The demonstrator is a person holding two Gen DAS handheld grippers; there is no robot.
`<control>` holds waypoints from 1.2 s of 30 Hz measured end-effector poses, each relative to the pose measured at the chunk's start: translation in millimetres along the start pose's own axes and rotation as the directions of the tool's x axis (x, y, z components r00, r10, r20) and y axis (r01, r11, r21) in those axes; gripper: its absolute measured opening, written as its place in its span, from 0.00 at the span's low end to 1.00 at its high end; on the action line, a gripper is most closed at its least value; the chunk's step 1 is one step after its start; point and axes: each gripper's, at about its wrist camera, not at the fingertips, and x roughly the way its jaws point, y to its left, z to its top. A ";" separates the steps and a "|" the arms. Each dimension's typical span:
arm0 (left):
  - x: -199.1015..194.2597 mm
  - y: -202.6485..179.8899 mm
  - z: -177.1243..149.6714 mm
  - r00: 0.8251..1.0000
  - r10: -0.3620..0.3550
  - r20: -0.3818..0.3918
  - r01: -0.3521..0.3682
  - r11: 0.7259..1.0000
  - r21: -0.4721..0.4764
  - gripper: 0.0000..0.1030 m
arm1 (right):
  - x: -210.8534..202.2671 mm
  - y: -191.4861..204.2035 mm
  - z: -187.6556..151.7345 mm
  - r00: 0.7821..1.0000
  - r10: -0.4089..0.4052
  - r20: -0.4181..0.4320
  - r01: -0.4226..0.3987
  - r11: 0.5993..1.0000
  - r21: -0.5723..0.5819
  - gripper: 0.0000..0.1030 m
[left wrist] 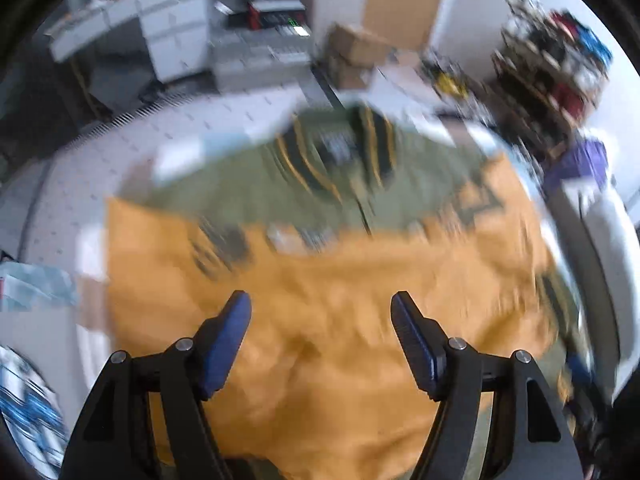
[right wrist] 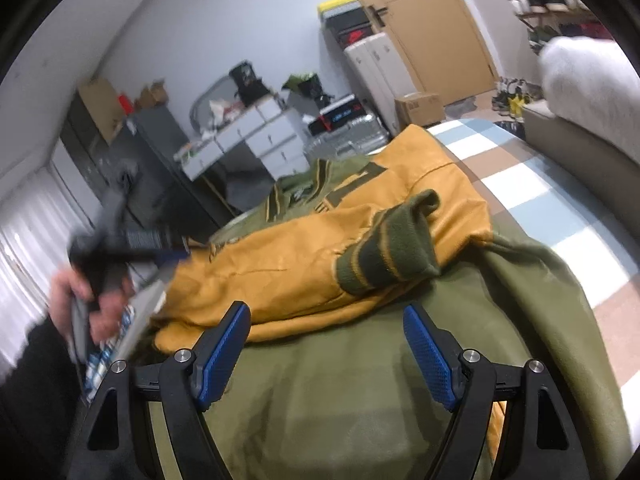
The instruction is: Fold large clothes
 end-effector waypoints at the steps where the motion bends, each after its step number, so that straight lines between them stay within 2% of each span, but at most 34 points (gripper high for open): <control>1: -0.9 4.6 14.5 1.000 0.018 0.010 -0.018 1.000 -0.017 0.68 | -0.5 6.7 9.1 1.000 0.007 -0.002 -0.007 1.000 -0.011 0.78; 3: 10.7 6.5 41.7 0.999 0.049 0.003 -0.049 0.998 -0.032 0.76 | -0.3 15.0 27.6 0.999 0.044 -0.001 -0.044 0.999 -0.011 0.78; 5: 21.5 7.7 58.2 0.997 0.075 -0.012 -0.076 0.996 -0.046 0.76 | 7.1 20.8 45.9 0.996 0.093 -0.006 -0.093 0.996 -0.009 0.78; 7: 44.0 3.5 79.2 0.996 0.077 -0.033 -0.078 0.996 -0.032 0.76 | 18.8 22.1 50.5 0.996 0.089 0.009 -0.089 0.995 -0.033 0.78; 10: 77.1 -8.3 93.3 0.987 0.122 -0.100 -0.123 0.992 0.004 0.76 | 43.7 14.6 41.3 0.995 0.098 0.000 -0.098 0.994 -0.047 0.78; 15: 130.8 4.9 124.3 0.988 0.066 -0.137 -0.074 0.996 -0.056 0.76 | 61.2 -7.0 23.3 0.982 0.190 -0.013 -0.189 0.982 0.027 0.78; 19: 153.3 19.2 127.0 0.981 0.054 -0.184 -0.075 0.991 -0.107 0.76 | 59.9 -15.5 23.3 0.973 0.229 0.004 -0.229 0.972 0.058 0.78; 20: 159.9 19.8 126.3 0.980 0.056 -0.191 -0.078 0.991 -0.111 0.71 | 61.4 -17.1 22.2 0.973 0.230 -0.001 -0.229 0.971 0.070 0.78; 21: 162.3 19.9 125.1 0.981 0.042 -0.191 -0.063 0.992 -0.109 0.53 | 60.9 -18.2 22.3 0.973 0.230 -0.002 -0.229 0.971 0.073 0.78; 22: 158.3 18.9 126.4 0.981 0.037 -0.192 -0.058 0.993 -0.105 0.41 | 60.5 -17.6 21.8 0.974 0.228 -0.004 -0.227 0.971 0.069 0.78; 23: 159.7 16.9 123.5 0.979 0.061 -0.193 -0.079 0.993 -0.086 0.30 | 59.6 -16.6 21.3 0.974 0.226 -0.004 -0.225 0.972 0.062 0.78; 24: 153.1 15.7 122.1 0.981 0.083 -0.178 -0.097 0.993 -0.071 0.13 | 59.0 -15.4 22.1 0.975 0.224 -0.003 -0.223 0.973 0.059 0.78; 25: 147.2 13.6 124.7 0.982 0.097 -0.163 -0.108 0.992 -0.066 0.05 | 58.9 -14.7 21.6 0.975 0.221 -0.003 -0.220 0.974 0.055 0.78; 27: 130.7 11.8 120.8 0.989 0.058 -0.136 -0.069 0.995 -0.075 0.04 | 59.0 -14.7 21.9 0.975 0.222 -0.002 -0.221 0.974 0.050 0.78; 30: 109.2 3.7 114.5 0.994 0.060 -0.095 -0.059 0.998 0.005 0.04 | 61.3 -14.8 25.9 0.975 0.222 0.000 -0.221 0.973 0.061 0.77; 33: 87.6 -0.5 98.3 0.996 0.032 -0.079 -0.029 0.999 0.032 0.04 | 57.0 -3.3 40.3 0.988 0.149 -0.048 -0.147 0.988 0.040 0.76; 36: 76.5 4.1 90.5 0.999 -0.004 -0.045 0.004 1.000 0.014 0.04 | 39.5 17.8 72.6 0.998 0.051 -0.048 -0.052 0.999 -0.015 0.77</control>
